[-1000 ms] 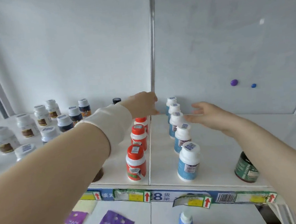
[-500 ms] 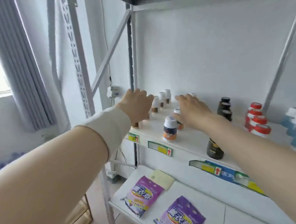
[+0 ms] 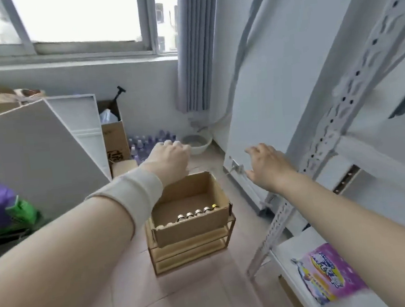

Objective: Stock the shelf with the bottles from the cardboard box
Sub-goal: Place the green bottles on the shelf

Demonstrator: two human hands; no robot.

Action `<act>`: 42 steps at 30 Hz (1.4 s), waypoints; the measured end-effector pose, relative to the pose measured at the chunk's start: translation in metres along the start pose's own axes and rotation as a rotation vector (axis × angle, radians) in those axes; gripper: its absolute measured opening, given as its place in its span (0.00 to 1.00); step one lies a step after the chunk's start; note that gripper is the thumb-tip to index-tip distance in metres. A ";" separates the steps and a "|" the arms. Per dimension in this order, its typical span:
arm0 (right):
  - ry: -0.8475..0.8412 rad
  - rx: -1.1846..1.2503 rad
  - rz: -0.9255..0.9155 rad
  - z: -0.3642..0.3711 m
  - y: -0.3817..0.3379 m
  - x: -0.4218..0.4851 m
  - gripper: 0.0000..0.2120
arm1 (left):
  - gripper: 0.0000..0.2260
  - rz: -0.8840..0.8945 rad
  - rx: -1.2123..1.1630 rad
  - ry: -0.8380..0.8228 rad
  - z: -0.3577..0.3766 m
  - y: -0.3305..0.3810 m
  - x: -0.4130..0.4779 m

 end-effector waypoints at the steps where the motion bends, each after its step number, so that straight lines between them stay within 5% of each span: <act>1: -0.028 -0.005 -0.023 0.015 -0.012 0.015 0.26 | 0.20 -0.028 -0.020 -0.032 0.018 -0.015 0.005; 11: -0.301 0.010 -0.204 0.205 -0.072 0.187 0.26 | 0.20 -0.203 -0.187 -0.305 0.218 -0.106 0.107; 24: -0.769 0.046 -0.475 0.444 -0.143 0.310 0.30 | 0.22 -0.845 -0.864 -0.768 0.477 -0.135 0.154; 33: -0.885 -0.005 -0.615 0.547 -0.198 0.336 0.38 | 0.26 -1.074 -1.227 -0.803 0.592 -0.125 0.177; 42: -1.075 0.235 -0.459 0.573 -0.195 0.342 0.40 | 0.25 -1.204 -1.479 -0.685 0.624 -0.122 0.174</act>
Point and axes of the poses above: each hand's wrist, its own x-axis towards the middle knuckle, its own z-axis out of the palm, y = z × x, the point moved 4 cm from there along x, towards the middle knuckle, and after that the axes turned 11 degrees about -x, right-handed, at the moved point
